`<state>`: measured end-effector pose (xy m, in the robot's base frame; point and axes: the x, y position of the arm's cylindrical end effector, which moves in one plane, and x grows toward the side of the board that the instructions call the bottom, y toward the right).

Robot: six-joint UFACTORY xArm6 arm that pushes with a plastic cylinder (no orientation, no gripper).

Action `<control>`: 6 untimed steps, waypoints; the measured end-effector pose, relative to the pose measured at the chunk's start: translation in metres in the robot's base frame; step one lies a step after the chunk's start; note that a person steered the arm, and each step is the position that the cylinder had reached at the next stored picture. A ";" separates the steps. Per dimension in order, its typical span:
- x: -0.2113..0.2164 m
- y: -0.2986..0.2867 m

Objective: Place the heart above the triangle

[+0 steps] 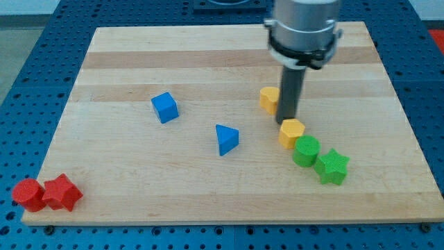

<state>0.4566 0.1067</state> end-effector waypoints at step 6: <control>-0.040 0.010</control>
